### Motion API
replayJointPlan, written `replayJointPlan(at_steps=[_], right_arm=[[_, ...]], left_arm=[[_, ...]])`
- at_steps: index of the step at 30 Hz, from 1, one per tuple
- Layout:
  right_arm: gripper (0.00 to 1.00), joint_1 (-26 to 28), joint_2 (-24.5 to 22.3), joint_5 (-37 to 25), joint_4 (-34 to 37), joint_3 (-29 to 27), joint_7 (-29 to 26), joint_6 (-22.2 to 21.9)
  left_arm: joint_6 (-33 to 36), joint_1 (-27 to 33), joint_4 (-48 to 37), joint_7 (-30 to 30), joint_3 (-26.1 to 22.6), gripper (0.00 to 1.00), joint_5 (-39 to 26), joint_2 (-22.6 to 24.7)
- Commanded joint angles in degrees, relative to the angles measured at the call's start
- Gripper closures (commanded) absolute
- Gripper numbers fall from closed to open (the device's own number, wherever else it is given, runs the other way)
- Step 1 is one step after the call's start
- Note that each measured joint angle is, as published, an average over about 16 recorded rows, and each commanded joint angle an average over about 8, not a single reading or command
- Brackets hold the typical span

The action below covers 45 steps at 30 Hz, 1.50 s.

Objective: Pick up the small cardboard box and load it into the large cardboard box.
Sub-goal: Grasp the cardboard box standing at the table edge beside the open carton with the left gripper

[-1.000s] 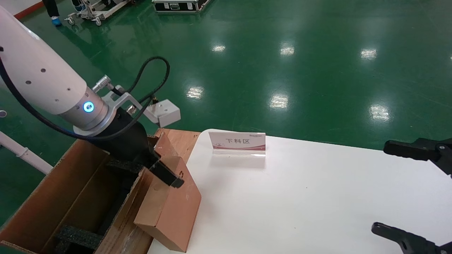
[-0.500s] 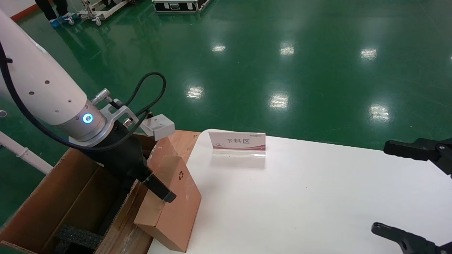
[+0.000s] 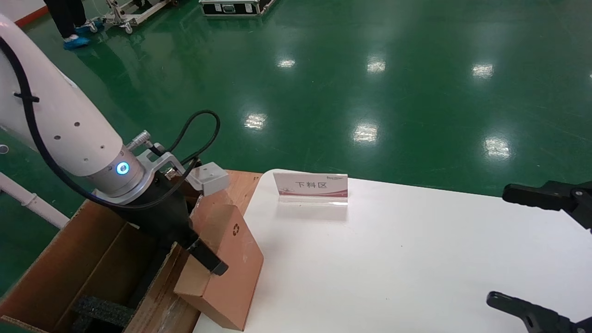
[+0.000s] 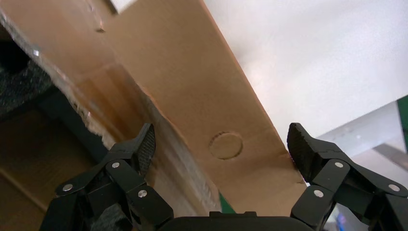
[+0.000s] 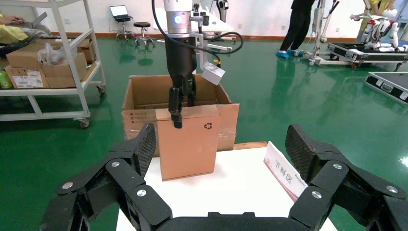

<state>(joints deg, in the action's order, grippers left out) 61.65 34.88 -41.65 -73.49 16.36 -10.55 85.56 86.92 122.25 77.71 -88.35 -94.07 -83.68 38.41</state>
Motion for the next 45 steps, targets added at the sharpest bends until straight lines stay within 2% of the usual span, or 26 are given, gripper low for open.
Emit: replayJointPlan(at_steps=[1, 9, 45], right_arm=[[0.0, 0.0, 0.0, -0.01, 0.0, 0.0, 0.0, -0.01], [0.99, -0.01, 0.0, 0.01, 0.01, 0.0, 0.01, -0.01], [1.0, 0.0, 0.0, 0.05, 0.03, 0.01, 0.02, -0.01]], left_arm=[[-0.4, -0.07, -0.01, 0.06, -0.29, 0.0, 0.12, -0.02], [-0.48, -0.12, -0.03, 0.1, -0.2, 1.0, 0.18, -0.05], [-0.03, 1.31, -1.36, 1.05, 0.49, 1.0, -0.46, 0.77]])
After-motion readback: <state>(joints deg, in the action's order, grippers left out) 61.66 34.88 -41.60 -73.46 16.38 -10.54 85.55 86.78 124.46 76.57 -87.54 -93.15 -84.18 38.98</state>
